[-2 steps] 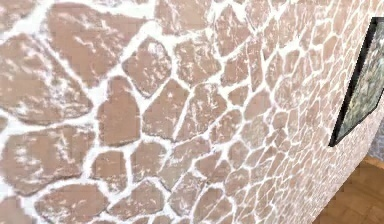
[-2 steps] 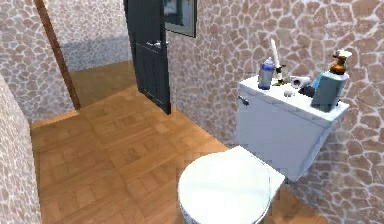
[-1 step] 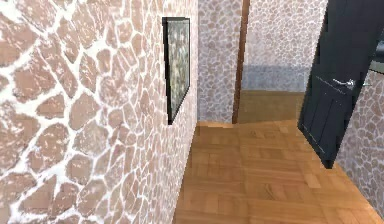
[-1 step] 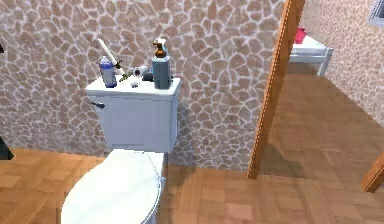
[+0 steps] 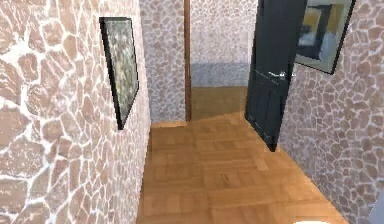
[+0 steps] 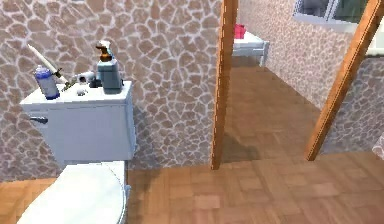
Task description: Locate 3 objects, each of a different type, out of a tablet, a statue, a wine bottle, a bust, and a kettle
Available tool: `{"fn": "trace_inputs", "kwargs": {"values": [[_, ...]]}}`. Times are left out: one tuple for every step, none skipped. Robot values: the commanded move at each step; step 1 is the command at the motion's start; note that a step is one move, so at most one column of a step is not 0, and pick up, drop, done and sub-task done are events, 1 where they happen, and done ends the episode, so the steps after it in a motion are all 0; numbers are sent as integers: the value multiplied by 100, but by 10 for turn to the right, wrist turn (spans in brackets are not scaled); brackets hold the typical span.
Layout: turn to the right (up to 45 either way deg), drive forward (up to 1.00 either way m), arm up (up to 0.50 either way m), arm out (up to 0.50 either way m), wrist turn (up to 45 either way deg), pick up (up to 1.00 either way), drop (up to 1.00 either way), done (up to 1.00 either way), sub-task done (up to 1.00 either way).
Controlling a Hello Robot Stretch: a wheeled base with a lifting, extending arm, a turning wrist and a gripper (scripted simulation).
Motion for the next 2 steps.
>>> {"fn": "trace_inputs", "kwargs": {"values": [[0,100,0,0,0,0,0,0,0],[30,0,0,0,0,0,0,0,0]]}}
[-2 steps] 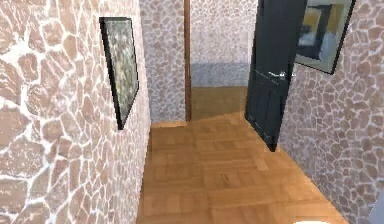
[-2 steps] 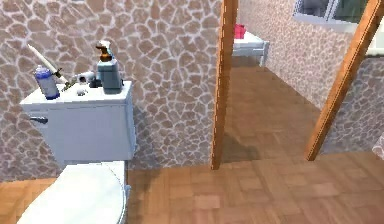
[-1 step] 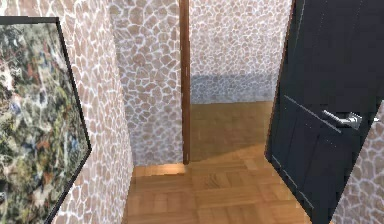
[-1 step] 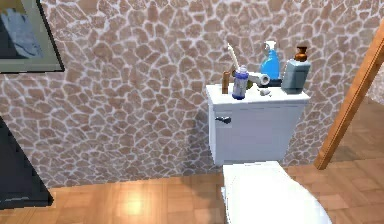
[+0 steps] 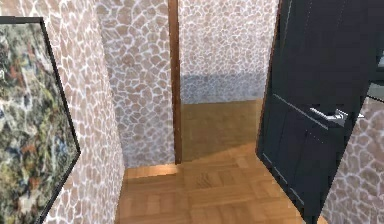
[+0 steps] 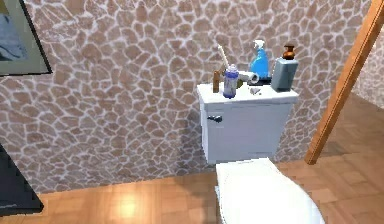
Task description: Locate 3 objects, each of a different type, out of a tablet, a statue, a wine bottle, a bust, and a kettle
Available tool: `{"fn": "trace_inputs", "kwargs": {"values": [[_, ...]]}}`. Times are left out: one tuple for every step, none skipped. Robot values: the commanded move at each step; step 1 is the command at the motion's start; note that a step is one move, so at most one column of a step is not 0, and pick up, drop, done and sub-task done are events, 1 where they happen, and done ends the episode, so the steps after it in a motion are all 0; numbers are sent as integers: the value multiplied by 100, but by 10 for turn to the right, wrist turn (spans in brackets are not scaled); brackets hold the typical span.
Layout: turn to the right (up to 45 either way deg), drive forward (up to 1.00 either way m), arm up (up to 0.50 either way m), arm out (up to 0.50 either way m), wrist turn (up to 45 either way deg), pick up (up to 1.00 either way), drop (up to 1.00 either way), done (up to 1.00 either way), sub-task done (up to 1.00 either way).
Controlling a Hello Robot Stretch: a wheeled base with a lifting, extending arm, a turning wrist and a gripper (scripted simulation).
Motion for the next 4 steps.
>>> {"fn": "trace_inputs", "kwargs": {"values": [[90,0,0,0,0,0,0,0,0],[0,100,0,0,0,0,0,0,0],[30,0,0,0,0,0,0,0,0],[0,75,0,0,0,0,0,0,0]]}}
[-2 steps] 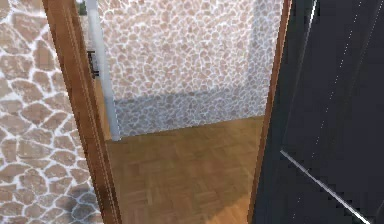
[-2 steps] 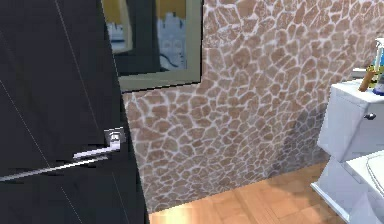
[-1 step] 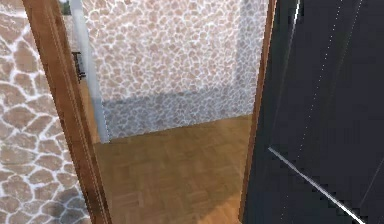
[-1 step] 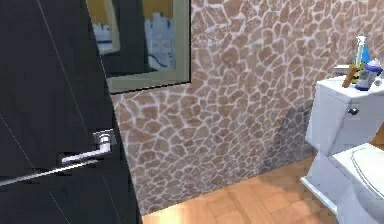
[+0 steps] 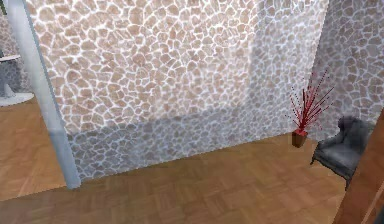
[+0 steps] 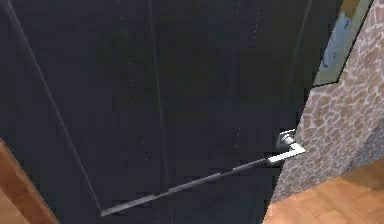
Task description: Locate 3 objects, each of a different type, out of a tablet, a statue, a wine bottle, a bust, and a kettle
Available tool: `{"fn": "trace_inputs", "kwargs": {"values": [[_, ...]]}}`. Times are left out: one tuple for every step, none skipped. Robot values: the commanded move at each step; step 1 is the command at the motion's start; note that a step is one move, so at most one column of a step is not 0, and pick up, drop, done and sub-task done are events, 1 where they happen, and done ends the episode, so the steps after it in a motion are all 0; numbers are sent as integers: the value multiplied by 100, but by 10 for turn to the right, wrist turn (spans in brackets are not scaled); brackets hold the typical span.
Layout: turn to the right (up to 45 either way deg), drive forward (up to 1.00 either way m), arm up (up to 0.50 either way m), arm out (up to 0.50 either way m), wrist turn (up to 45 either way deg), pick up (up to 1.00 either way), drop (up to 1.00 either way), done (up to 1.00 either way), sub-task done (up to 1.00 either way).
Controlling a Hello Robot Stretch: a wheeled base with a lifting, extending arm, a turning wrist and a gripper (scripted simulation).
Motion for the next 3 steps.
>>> {"fn": "trace_inputs", "kwargs": {"values": [[-180,0,0,0,0,0,0,0,0],[-30,0,0,0,0,0,0,0,0],[0,20,0,0,0,0,0,0,0]]}}
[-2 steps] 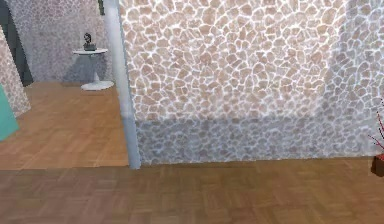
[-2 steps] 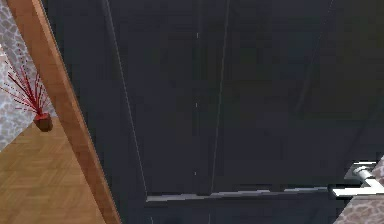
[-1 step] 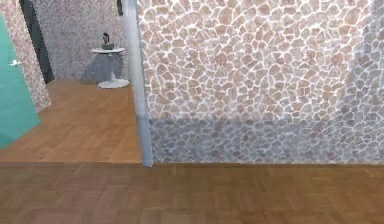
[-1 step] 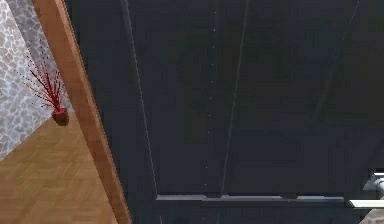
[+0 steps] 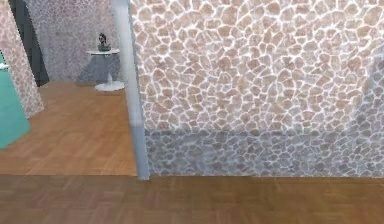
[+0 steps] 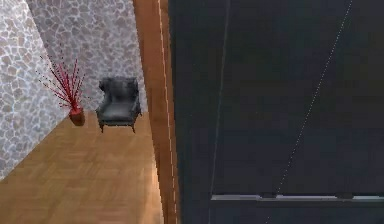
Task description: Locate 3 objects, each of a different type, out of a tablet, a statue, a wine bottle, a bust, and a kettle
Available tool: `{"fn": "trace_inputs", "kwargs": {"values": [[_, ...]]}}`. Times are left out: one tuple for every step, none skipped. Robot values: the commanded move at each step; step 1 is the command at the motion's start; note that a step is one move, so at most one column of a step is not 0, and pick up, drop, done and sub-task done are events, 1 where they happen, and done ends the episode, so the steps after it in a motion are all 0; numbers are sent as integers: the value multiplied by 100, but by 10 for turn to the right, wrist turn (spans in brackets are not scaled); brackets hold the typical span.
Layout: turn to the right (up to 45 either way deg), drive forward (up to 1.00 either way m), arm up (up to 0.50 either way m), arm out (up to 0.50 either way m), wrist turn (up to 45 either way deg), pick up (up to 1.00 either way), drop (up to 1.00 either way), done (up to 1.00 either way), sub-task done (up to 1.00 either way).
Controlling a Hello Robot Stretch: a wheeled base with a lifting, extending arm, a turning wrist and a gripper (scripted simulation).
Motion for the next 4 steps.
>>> {"fn": "trace_inputs", "kwargs": {"values": [[-240,0,0,0,0,0,0,0,0],[0,30,0,0,0,0,0,0,0],[-60,0,0,0,0,0,0,0,0],[0,100,0,0,0,0,0,0,0]]}}
